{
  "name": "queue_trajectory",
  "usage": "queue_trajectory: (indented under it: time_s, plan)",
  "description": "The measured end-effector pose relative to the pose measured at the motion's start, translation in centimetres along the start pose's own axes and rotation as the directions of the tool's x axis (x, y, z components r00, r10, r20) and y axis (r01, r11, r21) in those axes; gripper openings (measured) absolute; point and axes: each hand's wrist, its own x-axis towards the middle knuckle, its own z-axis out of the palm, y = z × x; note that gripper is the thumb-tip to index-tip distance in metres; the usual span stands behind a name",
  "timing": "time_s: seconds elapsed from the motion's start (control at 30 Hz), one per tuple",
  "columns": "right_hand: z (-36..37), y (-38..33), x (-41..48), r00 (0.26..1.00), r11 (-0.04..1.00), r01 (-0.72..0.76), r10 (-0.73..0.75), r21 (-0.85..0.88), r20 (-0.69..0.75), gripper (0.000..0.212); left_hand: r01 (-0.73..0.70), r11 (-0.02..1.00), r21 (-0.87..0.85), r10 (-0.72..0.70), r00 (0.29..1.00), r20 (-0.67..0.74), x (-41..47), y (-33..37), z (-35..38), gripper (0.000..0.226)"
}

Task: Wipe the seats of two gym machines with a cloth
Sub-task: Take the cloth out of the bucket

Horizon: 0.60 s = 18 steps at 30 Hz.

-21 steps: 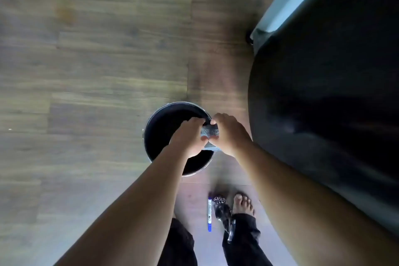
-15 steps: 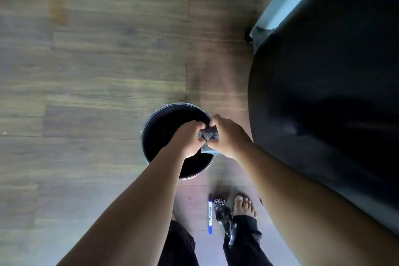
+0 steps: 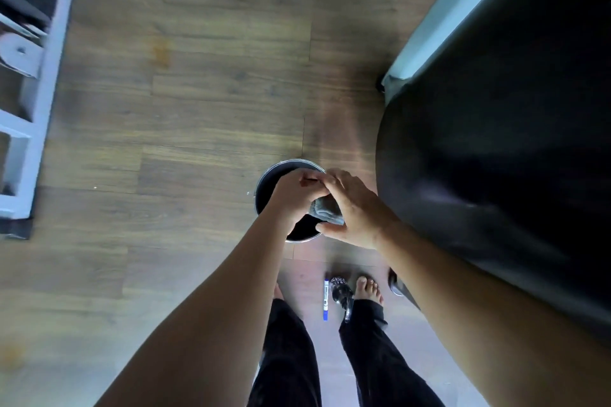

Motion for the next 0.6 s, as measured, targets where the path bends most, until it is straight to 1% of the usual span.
queue_trajectory:
  time_s: [0.03,0.1,0.13,0.2,0.27,0.33,0.4,0.43,0.47,0.5,0.53,0.57,0.6]
  plan:
    - [-1.3,-1.6,-1.1,0.999,1.000,0.018,-0.019,-0.014,-0.029,0.094,0.034,0.996,-0.083,-0.032,0.999,0.023,-2.2,1.3,0.0,0.035]
    - [-3.8,-4.9,-3.3,0.992,0.996,0.057,-0.064,-0.068,-0.106,0.088,0.058,0.976,-0.208,-0.047,0.997,0.056,-6.9,3.9,0.2,0.027]
    - [-4.9,-6.4,-4.3,0.987,0.993,0.068,-0.081,-0.098,-0.142,0.083,0.050,0.969,-0.240,-0.039,0.998,0.052,-9.2,5.0,0.3,0.024]
    - [-6.7,-8.9,-6.4,0.975,0.989,0.073,-0.098,-0.131,-0.201,0.076,0.021,0.966,-0.258,-0.015,0.999,0.028,-13.5,6.4,0.0,0.023]
    - [-8.2,-11.0,-8.6,0.967,0.991,0.063,-0.089,-0.114,-0.239,0.076,-0.004,0.977,-0.214,0.007,1.000,0.011,-17.5,7.5,-0.4,0.027]
    - [-9.7,-13.3,-11.3,0.958,0.997,0.046,-0.062,-0.064,-0.279,0.074,-0.021,0.992,-0.127,0.020,1.000,-0.003,-21.3,8.6,-0.8,0.031]
    - [-11.1,-15.3,-14.3,0.943,0.999,0.030,-0.036,-0.023,-0.331,0.068,-0.039,0.999,-0.027,0.038,0.998,-0.040,-25.0,9.4,-1.1,0.028]
    - [-11.7,-16.1,-15.8,0.935,1.000,0.021,-0.023,-0.011,-0.354,0.065,-0.065,0.997,0.034,0.068,0.995,-0.078,-26.8,9.6,-1.1,0.027]
    - [-12.3,-16.9,-17.3,0.927,1.000,0.010,-0.011,-0.004,-0.376,0.064,-0.108,0.985,0.133,0.125,0.984,-0.124,-28.3,9.7,-1.3,0.026]
    - [-12.8,-17.6,-18.8,0.918,1.000,-0.002,0.002,0.001,-0.396,0.063,-0.150,0.950,0.274,0.198,0.967,-0.160,-29.8,9.6,-1.6,0.027]
    - [-13.1,-18.2,-20.3,0.909,1.000,-0.012,0.016,0.012,-0.417,0.063,-0.178,0.888,0.425,0.272,0.947,-0.171,-31.3,9.4,-1.8,0.026]
    - [-13.3,-18.7,-21.7,0.896,0.999,-0.021,0.032,0.030,-0.443,0.062,-0.195,0.818,0.540,0.333,0.927,-0.170,-32.8,9.1,-2.0,0.026]
    - [-13.3,-19.3,-23.2,0.882,0.998,-0.033,0.055,0.054,-0.468,0.062,-0.215,0.754,0.620,0.382,0.912,-0.148,-34.1,8.7,-2.3,0.025]
